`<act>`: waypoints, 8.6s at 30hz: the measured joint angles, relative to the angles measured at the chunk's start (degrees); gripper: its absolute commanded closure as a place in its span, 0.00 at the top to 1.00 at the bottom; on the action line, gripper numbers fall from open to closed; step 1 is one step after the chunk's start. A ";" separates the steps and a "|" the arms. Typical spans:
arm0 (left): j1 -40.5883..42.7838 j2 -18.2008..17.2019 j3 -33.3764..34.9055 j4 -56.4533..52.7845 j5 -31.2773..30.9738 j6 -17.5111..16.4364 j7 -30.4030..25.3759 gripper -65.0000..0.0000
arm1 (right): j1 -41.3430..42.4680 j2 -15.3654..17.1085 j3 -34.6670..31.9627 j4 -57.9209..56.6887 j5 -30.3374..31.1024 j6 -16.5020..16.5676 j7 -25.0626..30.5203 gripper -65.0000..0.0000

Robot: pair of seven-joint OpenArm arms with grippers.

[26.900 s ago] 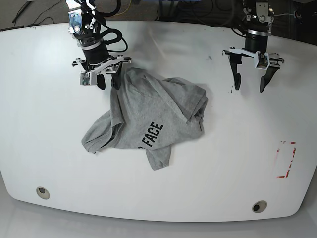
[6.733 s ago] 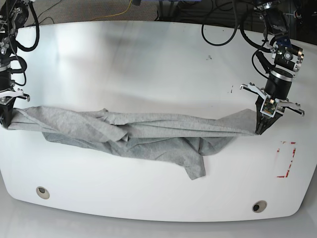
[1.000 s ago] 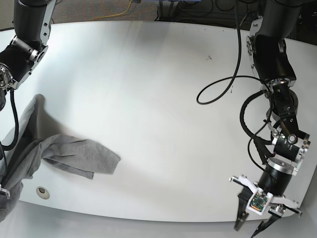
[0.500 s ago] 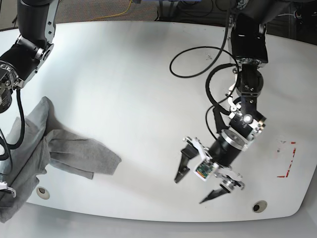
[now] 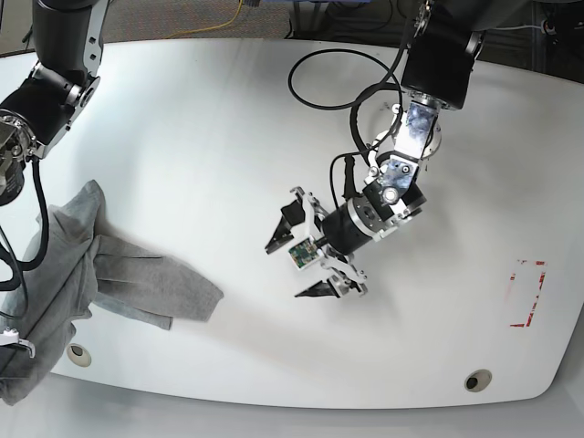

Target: Layout the t-shirt on the table in an organized manner, then fold the t-shirt properly

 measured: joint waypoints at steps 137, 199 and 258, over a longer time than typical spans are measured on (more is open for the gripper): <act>-19.67 9.57 38.73 -41.42 -29.18 18.10 -30.84 0.70 | -33.57 -8.24 -9.03 2.75 8.02 2.69 3.04 0.00; -19.74 9.40 38.07 -46.14 -29.18 21.29 -31.67 0.71 | -30.73 -9.73 -15.43 2.75 7.87 2.97 3.08 0.00; -16.61 -2.23 27.80 -37.79 -29.59 29.79 -32.74 0.71 | -34.21 -10.58 -7.41 2.64 7.80 2.73 2.93 0.00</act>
